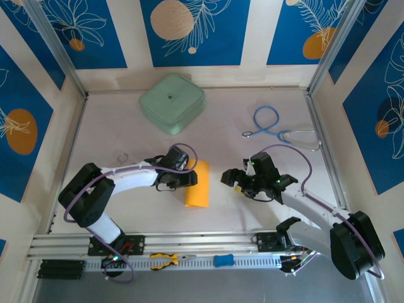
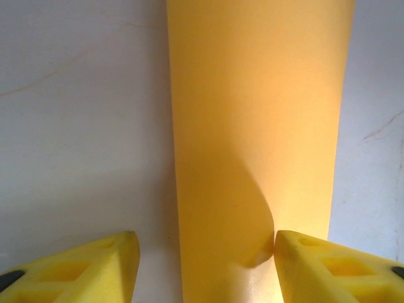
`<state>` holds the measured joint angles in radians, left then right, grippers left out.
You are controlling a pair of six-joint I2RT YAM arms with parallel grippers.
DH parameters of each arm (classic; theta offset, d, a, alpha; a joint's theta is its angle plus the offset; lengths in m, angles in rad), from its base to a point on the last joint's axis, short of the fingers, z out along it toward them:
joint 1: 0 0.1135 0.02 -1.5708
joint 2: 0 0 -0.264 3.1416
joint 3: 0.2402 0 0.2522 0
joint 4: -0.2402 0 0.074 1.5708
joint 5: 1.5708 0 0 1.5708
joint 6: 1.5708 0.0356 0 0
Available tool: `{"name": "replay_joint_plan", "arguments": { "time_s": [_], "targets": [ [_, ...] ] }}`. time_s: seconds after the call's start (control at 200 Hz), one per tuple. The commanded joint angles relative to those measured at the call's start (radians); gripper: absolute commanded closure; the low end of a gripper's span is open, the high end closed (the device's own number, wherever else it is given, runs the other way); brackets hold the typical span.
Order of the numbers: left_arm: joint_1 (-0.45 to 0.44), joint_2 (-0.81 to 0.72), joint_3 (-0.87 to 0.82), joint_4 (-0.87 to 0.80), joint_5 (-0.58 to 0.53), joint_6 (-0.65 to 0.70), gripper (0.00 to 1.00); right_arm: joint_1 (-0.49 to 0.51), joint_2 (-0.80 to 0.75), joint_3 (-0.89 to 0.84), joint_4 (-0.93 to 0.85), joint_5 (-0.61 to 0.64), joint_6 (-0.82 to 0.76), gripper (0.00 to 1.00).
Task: Fold a paper plane with a square sheet of paper (pick it up from the middle)
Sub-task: First fold the square sheet of paper in half at the center of the table.
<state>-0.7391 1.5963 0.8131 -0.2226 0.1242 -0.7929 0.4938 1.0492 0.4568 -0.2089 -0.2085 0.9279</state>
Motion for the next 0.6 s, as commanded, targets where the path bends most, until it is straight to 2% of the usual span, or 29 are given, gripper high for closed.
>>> {"name": "replay_joint_plan", "arguments": {
  "time_s": [0.0,0.16,0.31,0.595],
  "targets": [
    [-0.002,-0.022,0.019,-0.039,-0.033,0.018,0.42,0.024,0.022,0.032,0.026,0.009,0.018,0.13],
    [0.000,-0.022,0.011,-0.030,-0.048,0.000,0.45,0.054,0.068,0.044,0.050,0.017,0.029,0.13],
    [0.003,-0.051,-0.024,-0.020,-0.107,-0.033,0.46,0.083,0.113,0.061,0.066,0.023,0.025,0.13],
    [0.012,0.008,0.004,-0.030,-0.024,0.039,0.47,0.103,0.140,0.072,0.073,0.041,0.022,0.13]
  ]
}}
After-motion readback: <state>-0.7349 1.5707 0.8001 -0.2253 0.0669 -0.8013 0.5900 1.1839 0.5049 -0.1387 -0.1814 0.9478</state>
